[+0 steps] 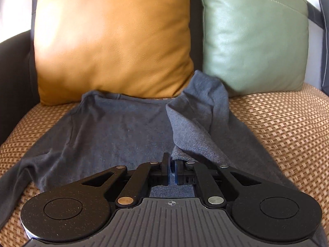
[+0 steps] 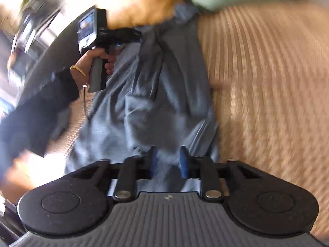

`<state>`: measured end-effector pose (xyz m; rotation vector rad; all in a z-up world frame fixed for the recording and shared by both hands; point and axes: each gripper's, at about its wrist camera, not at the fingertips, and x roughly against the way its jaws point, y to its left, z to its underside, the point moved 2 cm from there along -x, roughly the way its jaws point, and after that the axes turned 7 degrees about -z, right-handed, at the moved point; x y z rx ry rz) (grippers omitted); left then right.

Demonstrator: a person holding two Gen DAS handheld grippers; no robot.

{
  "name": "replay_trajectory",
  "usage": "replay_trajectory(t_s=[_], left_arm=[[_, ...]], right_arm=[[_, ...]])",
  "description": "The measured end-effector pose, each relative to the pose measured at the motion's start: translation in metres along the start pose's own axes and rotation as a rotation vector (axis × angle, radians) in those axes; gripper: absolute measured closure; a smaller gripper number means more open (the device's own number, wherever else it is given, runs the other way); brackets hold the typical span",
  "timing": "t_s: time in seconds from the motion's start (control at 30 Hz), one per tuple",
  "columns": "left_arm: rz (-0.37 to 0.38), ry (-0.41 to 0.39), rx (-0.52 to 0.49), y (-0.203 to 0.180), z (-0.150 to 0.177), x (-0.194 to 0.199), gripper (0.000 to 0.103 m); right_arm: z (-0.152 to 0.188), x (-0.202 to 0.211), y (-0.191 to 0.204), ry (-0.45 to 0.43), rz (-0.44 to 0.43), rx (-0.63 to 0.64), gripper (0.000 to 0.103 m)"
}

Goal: Fold clothes

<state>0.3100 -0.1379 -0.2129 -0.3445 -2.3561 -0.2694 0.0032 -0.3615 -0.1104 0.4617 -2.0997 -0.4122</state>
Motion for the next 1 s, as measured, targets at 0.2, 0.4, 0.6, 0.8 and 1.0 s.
replay_trajectory(t_s=[0.2, 0.4, 0.6, 0.8, 1.0], left_arm=[[-0.003, -0.009, -0.036, 0.001, -0.001, -0.002, 0.095], [0.003, -0.002, -0.042, 0.006, 0.003, -0.007, 0.093], [-0.005, 0.003, -0.054, 0.005, 0.004, -0.009, 0.092], [-0.011, -0.001, -0.073, 0.005, 0.002, -0.010, 0.091], [-0.014, -0.005, -0.090, 0.003, 0.003, -0.011, 0.091]], right_arm=[[-0.021, -0.032, -0.005, 0.062, -0.013, 0.300, 0.060], [-0.035, -0.070, -0.013, 0.238, -0.077, 0.431, 0.060], [-0.035, -0.072, -0.014, 0.312, -0.136, 0.393, 0.100], [-0.036, 0.025, -0.055, 0.037, -0.065, 0.100, 0.101], [-0.004, 0.093, -0.095, -0.116, -0.037, -0.199, 0.101]])
